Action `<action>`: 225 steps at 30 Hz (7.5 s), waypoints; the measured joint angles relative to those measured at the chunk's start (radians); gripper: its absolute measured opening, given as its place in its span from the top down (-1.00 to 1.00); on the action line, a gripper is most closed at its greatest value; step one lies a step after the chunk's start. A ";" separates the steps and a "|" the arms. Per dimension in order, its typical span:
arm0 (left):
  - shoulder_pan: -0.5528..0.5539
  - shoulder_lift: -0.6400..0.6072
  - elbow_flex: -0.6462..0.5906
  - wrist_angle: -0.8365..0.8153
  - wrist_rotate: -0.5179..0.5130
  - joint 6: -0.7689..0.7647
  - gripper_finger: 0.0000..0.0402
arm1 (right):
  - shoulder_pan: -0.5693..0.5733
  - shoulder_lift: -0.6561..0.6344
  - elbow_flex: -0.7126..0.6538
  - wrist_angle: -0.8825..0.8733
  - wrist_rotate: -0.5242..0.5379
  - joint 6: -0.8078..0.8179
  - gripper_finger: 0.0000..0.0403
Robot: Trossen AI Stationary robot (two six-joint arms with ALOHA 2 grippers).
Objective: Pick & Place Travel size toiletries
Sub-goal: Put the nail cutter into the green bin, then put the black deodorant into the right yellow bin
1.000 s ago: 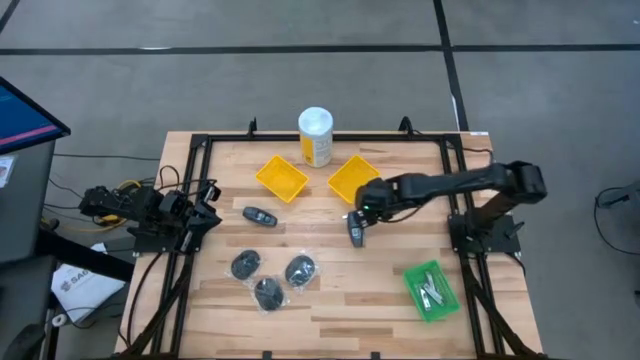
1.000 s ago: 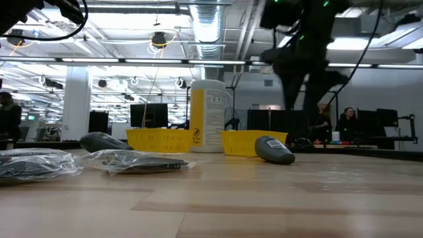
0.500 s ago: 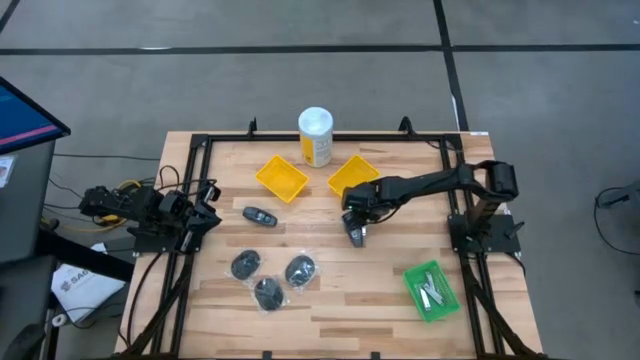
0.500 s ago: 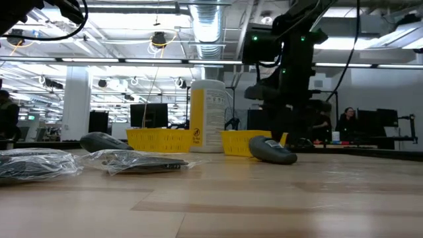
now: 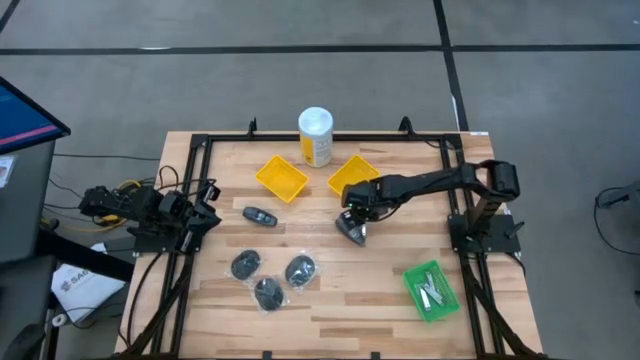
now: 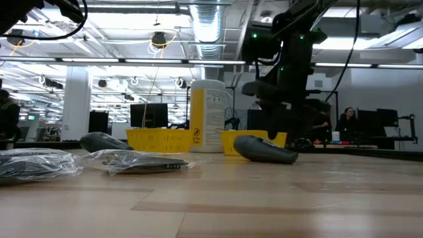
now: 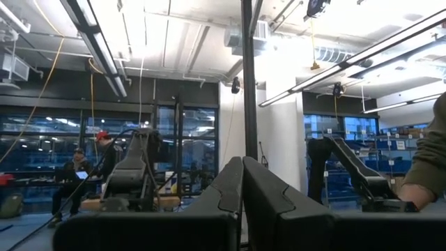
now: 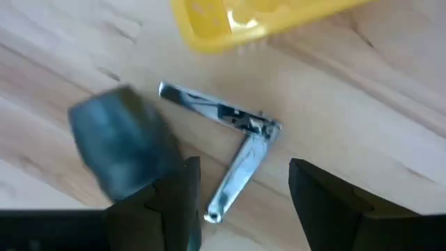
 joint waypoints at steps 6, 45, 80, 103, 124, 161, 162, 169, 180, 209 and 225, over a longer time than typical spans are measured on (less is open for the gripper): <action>0.000 0.000 0.000 0.003 -0.003 0.000 0.99 | -0.012 0.054 -0.001 0.010 -0.012 -0.011 -0.03; 0.000 0.000 0.000 0.005 0.001 -0.001 0.99 | -0.025 -0.107 -0.002 -0.168 -0.033 -0.052 0.83; 0.000 0.000 0.000 0.008 -0.005 -0.001 0.99 | 1.017 -0.472 -0.046 -0.615 -0.121 1.097 0.82; 0.000 0.000 0.000 0.008 -0.009 -0.003 0.99 | 1.015 -0.191 -0.046 -0.522 -0.163 0.969 0.63; 0.000 0.000 0.000 0.010 -0.009 -0.004 0.99 | 0.698 -0.355 0.052 -0.424 0.081 0.381 -0.09; 0.000 0.000 0.000 0.028 -0.022 -0.001 0.99 | 0.123 0.289 0.278 0.013 -0.068 -0.669 -0.68; 0.000 0.000 0.000 0.027 -0.022 -0.001 0.99 | 0.122 0.294 0.278 0.011 -0.068 -0.676 -0.66; 0.000 0.000 0.000 0.027 -0.022 -0.001 0.99 | 0.113 0.301 0.278 0.027 -0.067 -0.681 -0.43; 0.000 0.000 0.000 0.027 -0.021 -0.001 0.99 | 0.104 0.300 0.269 0.030 -0.072 -0.681 0.02; 0.000 0.000 0.000 0.027 -0.043 -0.001 0.99 | -0.174 -0.051 0.267 0.211 0.180 -0.441 0.02; 0.000 0.000 0.000 0.028 -0.074 -0.002 0.99 | -0.295 0.099 0.268 0.068 0.199 -0.494 0.02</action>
